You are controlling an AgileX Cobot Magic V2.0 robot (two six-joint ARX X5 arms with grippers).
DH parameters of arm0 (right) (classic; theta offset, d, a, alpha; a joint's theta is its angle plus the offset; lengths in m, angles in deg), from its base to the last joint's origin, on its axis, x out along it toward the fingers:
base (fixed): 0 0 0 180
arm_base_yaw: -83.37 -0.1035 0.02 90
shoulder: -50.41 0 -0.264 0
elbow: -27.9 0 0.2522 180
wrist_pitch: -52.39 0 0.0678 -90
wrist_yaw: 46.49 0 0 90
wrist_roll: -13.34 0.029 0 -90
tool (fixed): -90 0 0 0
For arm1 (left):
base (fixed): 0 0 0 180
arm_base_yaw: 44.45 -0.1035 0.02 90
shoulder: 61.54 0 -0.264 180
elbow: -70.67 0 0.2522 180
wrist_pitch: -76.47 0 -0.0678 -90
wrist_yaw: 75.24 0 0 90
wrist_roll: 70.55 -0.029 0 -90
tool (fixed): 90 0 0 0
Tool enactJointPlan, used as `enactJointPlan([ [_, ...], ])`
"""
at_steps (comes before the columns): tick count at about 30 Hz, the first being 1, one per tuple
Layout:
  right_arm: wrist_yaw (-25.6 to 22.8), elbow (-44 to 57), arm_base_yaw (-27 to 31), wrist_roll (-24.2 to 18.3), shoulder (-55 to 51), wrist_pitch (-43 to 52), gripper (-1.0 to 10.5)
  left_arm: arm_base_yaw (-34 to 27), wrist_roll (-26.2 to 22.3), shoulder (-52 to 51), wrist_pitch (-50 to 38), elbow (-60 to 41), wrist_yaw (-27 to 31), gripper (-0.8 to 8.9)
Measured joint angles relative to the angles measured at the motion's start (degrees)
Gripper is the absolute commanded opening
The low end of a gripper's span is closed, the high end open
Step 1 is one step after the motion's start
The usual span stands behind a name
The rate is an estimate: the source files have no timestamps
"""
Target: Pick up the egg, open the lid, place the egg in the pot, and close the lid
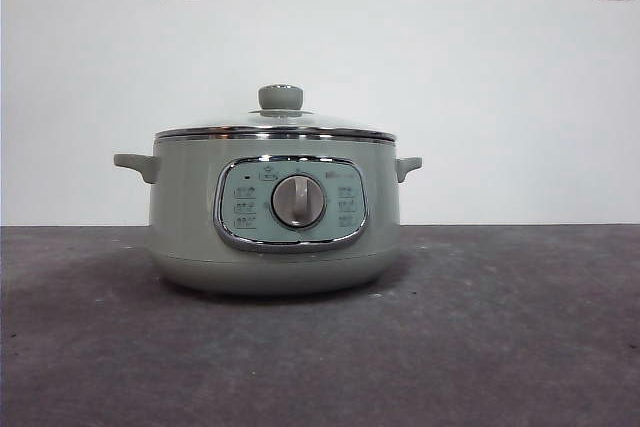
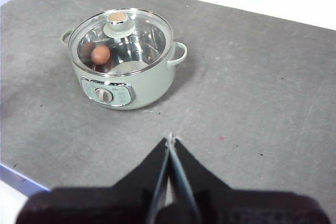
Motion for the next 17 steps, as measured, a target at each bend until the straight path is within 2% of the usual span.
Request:
enactJointPlan([
  [4, 0.00, 0.00, 0.00, 0.00, 0.00, 0.00, 0.0, -6.56, -0.61, -5.22, -3.72, -1.18, -0.74, -0.03],
  [8, 0.00, 0.00, 0.00, 0.00, 0.09, 0.00, 0.0, -12.59, -2.32, -12.87, -8.66, -7.56, -3.30, -0.03],
  [13, -0.04, 0.00, 0.00, 0.00, 0.20, 0.00, 0.0, -21.70, -6.29, -25.33, -18.69, -24.63, -2.49, -0.03],
  [17, -0.07, 0.00, 0.00, 0.00, 0.35, 0.00, 0.0, -25.57, -9.22, -36.41, -26.82, -41.33, -0.04, -0.03],
])
